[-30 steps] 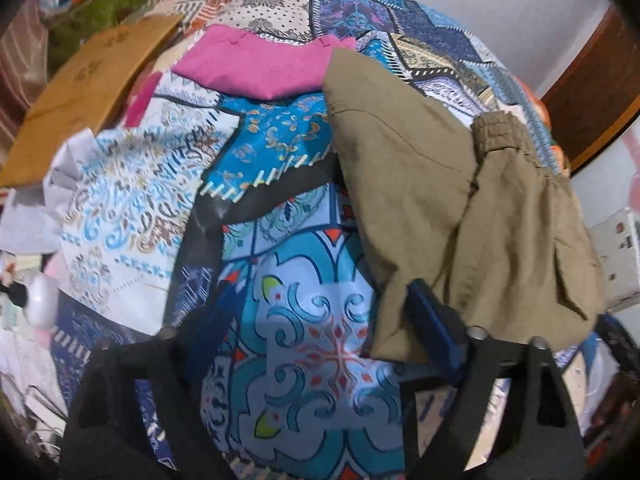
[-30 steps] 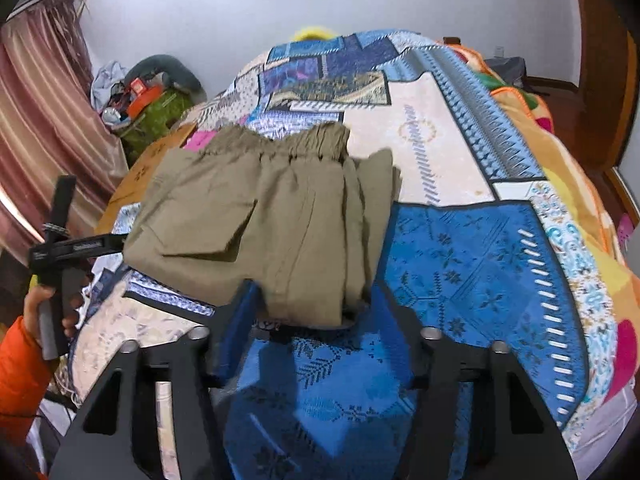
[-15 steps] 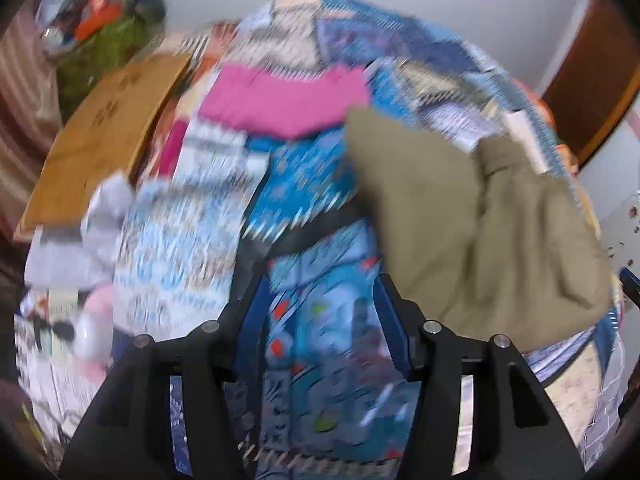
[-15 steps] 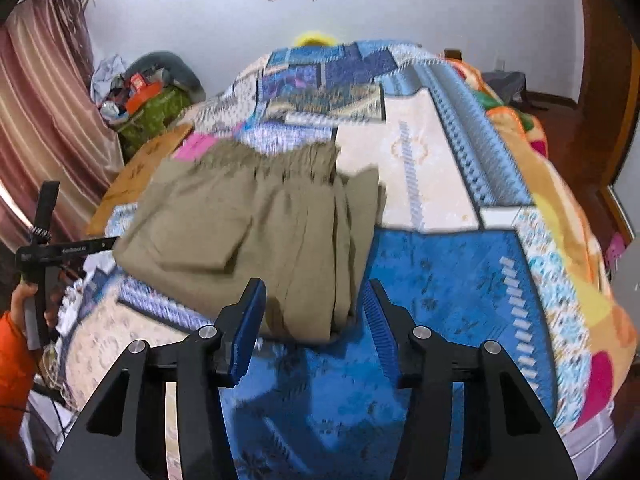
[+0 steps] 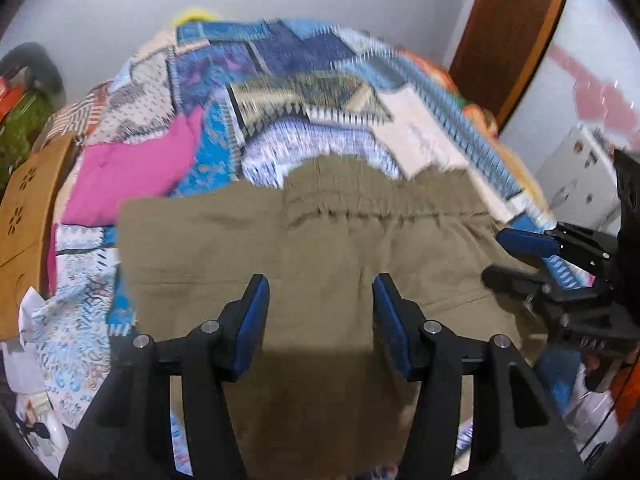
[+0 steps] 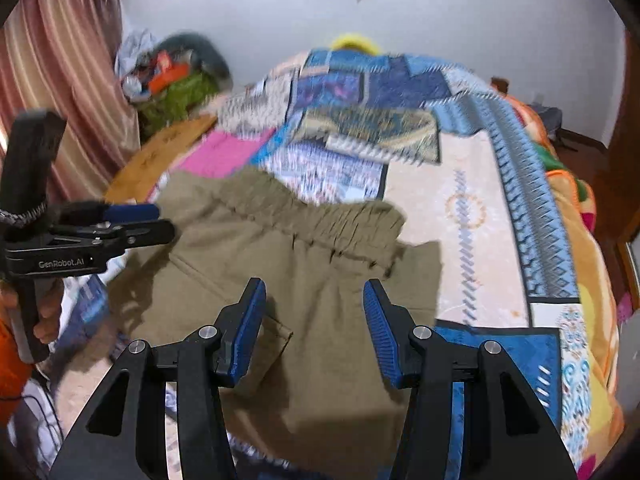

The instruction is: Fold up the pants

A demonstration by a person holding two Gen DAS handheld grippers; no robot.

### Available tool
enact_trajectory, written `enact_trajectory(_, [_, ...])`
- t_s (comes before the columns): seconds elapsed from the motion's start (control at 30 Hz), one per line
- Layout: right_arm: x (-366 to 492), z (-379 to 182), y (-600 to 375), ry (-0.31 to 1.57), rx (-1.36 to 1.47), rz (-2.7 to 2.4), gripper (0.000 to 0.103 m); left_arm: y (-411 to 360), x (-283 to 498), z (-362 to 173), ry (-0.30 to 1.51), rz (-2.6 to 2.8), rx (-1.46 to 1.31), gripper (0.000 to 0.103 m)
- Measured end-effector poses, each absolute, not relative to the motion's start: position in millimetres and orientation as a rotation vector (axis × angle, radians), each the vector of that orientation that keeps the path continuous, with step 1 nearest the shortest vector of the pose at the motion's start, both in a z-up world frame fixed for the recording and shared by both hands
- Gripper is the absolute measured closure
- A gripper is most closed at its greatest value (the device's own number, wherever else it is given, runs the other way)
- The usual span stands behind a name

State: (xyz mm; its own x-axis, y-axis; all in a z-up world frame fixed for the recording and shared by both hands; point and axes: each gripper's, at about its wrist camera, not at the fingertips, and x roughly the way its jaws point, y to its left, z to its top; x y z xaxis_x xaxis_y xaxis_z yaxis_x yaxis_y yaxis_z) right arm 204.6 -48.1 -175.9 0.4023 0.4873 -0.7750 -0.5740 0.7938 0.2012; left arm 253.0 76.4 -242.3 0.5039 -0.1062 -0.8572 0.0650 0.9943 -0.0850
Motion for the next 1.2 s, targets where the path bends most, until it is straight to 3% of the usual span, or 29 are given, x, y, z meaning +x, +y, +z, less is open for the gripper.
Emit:
enact_trajectory(0.13, [204, -202, -41, 1.008, -0.167, 0.683, 0.056, 66, 244, -252, 1.017, -0.084, 0.056, 0.042])
enact_trajectory(0.33, [188, -189, -59, 1.006, -0.192, 0.687, 0.056, 95, 218, -231, 0.994, -0.072, -0.009, 0.041])
enact_trajectory(0.43, [180, -181, -70, 0.971, -0.204, 0.668, 0.056, 112, 207, -223, 0.968, -0.021, -0.018, 0.033])
enact_trajectory(0.53, [182, -176, -82, 0.945, -0.190, 0.614, 0.041, 136, 198, -220, 0.947, 0.040, -0.045, 0.026])
enact_trajectory(0.83, [212, -206, -101, 1.037, -0.013, 0.540, 0.039, 183, 211, -246, 0.997, 0.094, -0.233, 0.026])
enact_trajectory(1.1, [230, -223, -97, 1.098, 0.092, 0.595, 0.039, 174, 239, -274, 1.060, 0.030, -0.296, 0.026])
enact_trajectory(1.2, [233, -228, -101, 1.114, 0.157, 0.613, 0.039, 175, 245, -274, 1.054, 0.020, -0.317, 0.030])
